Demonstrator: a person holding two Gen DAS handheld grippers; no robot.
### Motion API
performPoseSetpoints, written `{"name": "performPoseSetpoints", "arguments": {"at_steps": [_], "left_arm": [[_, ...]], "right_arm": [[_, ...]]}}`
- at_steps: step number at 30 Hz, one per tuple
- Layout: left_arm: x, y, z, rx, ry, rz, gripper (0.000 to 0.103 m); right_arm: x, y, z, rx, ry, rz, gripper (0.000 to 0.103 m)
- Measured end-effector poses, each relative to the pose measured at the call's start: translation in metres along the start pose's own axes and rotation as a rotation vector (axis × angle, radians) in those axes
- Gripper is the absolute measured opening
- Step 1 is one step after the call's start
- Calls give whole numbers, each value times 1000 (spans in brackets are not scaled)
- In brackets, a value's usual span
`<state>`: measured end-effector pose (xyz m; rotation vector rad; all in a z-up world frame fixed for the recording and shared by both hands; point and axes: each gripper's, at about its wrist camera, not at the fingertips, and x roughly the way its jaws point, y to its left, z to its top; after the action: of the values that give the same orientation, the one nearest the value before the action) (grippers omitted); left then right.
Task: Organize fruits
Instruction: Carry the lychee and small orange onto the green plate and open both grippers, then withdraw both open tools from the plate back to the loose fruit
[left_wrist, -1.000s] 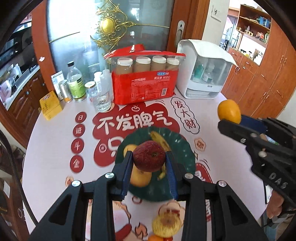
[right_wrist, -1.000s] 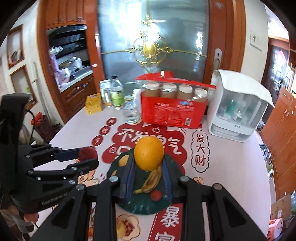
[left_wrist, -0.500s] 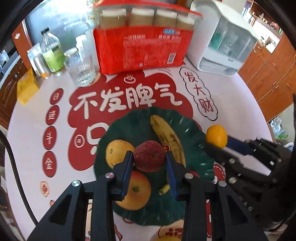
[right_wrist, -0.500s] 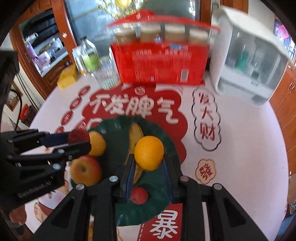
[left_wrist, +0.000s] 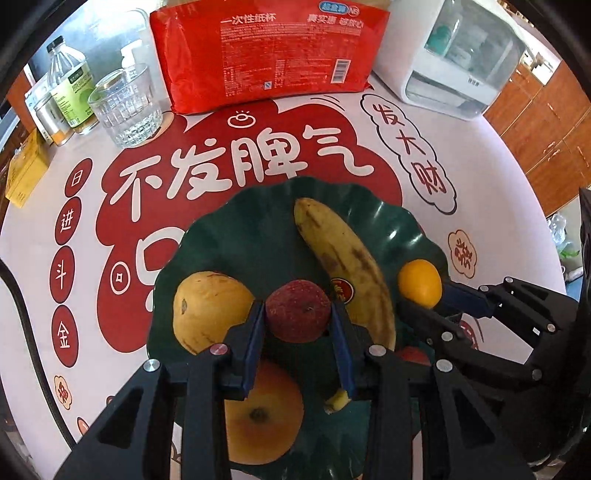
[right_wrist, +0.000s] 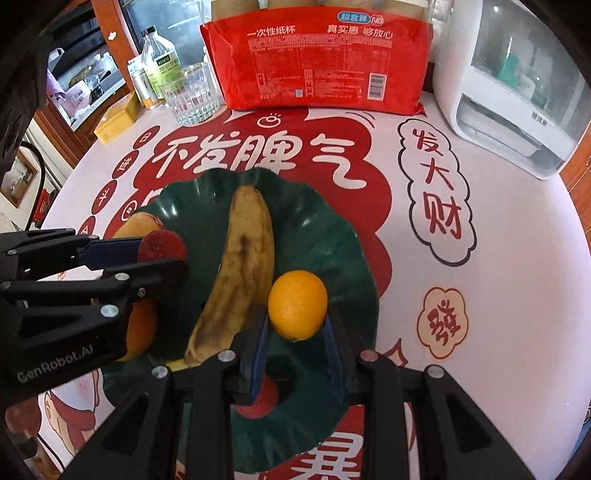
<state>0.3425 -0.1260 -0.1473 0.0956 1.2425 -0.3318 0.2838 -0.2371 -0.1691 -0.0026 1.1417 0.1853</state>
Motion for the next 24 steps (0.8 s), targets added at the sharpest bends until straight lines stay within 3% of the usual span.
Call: {"name": "performPoseSetpoints", "arguments": {"at_steps": [5,7,9,12,24], "left_arm": [[0,-2,-2,14,6,16,37],[-4,-4,-3,19,3,5,48],[-10,-6,-4,24,-10,10,65],[-20,-9,-7,42,-40,43,75],[-54,-5,-29,20,-68,64,77]], "right_arm": [[1,3,-3,4,-8,-6,32],[-1,3,-3,7,-16,-5,35],[-3,3,-4,7,-20,-10,37],[-7,2,-7,20,-30,2,42],[-29,15,-21,1,-60,8,45]]}}
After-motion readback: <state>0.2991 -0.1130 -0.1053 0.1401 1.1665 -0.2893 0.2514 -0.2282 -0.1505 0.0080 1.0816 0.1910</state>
